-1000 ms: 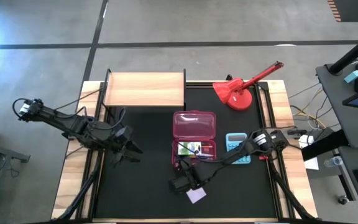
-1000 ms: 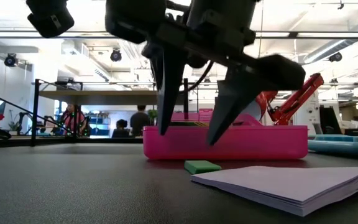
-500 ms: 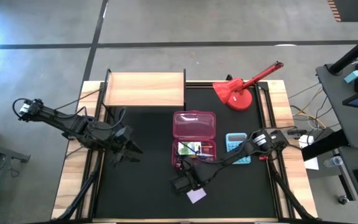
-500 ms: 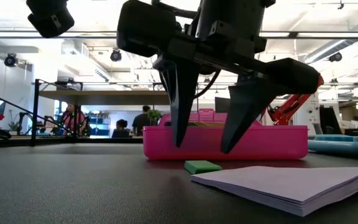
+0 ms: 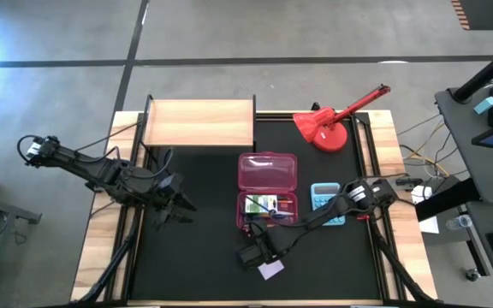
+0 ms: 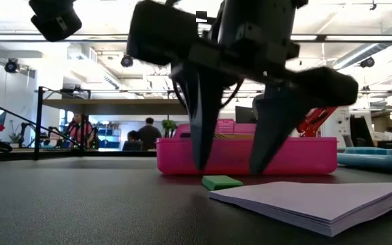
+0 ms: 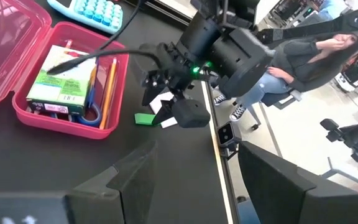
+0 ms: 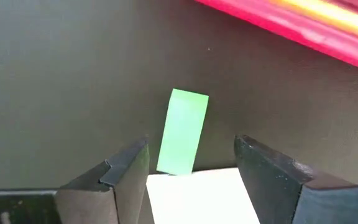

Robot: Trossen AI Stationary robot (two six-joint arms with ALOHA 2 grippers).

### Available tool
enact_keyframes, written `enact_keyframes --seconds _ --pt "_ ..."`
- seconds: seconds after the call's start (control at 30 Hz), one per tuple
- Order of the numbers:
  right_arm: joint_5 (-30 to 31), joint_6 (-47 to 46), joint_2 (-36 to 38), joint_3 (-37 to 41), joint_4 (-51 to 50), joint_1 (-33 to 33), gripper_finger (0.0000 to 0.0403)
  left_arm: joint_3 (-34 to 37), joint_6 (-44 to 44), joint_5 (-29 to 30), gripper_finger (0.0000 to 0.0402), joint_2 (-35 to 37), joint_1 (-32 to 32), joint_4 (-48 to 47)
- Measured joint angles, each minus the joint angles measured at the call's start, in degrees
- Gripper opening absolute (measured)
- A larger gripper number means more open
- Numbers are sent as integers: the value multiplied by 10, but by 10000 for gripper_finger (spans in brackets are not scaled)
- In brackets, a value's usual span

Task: Pack school essentials
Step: Put the green eraser into the pink supply box

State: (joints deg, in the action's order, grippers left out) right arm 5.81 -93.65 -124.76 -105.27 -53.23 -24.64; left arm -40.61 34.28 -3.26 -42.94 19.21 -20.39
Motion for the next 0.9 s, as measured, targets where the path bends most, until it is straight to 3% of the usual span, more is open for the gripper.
enact_keyframes --seconds 0.33,0.67,0.9 --pt "-11 2 -23 -3 12 0 216 0 -2 1 208 -1 0 0" --pt "-11 7 -34 -3 12 0 111 0 -3 1 208 -1 0 -1" --pt "-4 19 -34 -3 14 0 96 0 -3 1 208 -1 0 -1"
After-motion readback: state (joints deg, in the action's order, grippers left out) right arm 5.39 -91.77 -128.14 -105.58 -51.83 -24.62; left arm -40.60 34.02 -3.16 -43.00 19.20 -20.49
